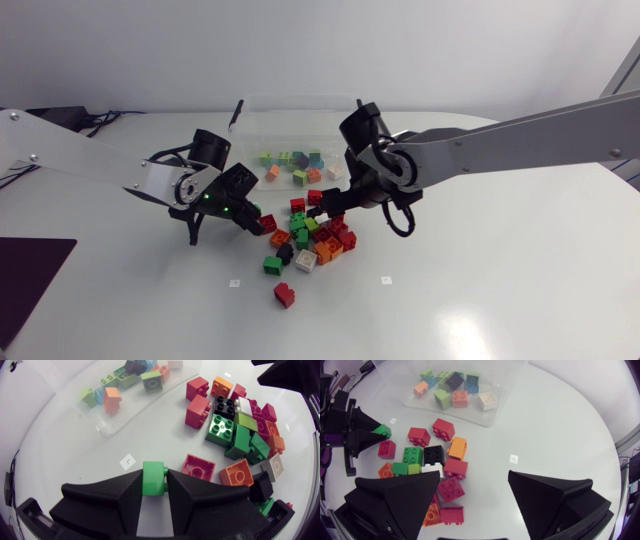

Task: Place the duplo bricks in the container

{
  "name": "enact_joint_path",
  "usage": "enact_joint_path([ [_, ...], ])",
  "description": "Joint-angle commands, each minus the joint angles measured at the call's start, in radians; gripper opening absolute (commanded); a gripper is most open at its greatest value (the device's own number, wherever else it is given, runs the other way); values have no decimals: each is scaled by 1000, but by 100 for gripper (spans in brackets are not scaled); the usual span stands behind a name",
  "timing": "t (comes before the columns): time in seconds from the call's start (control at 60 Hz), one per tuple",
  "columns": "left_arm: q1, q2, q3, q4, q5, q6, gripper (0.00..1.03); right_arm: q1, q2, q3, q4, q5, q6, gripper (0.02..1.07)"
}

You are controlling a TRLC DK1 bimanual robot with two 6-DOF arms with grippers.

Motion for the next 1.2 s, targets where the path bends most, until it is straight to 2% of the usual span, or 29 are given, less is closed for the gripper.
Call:
enact_joint_path([
  [0.0,8,-30,-52,-20,-3,-24,19,18,53,60,-19,10,39,99],
  [0.367,22,-226,-124,-21,-3,-27,19,30,184,199,-127,13,86,95],
  [0.817,25,-518,-113,-41,-3,-67,19,1,269,248,-174,15,114,92],
  [0.883,22,-527,-104,-44,-3,-70,19,-6,276,255,-188,15,117,87],
  [1.033,17,-536,-75,-44,-3,-84,19,-17,290,258,-203,13,119,87],
  [1.083,16,-536,-66,-44,-3,-90,19,-19,290,255,-205,13,119,79],
  [1.183,10,-533,-34,-44,-3,-101,19,-19,289,250,-205,13,117,72],
])
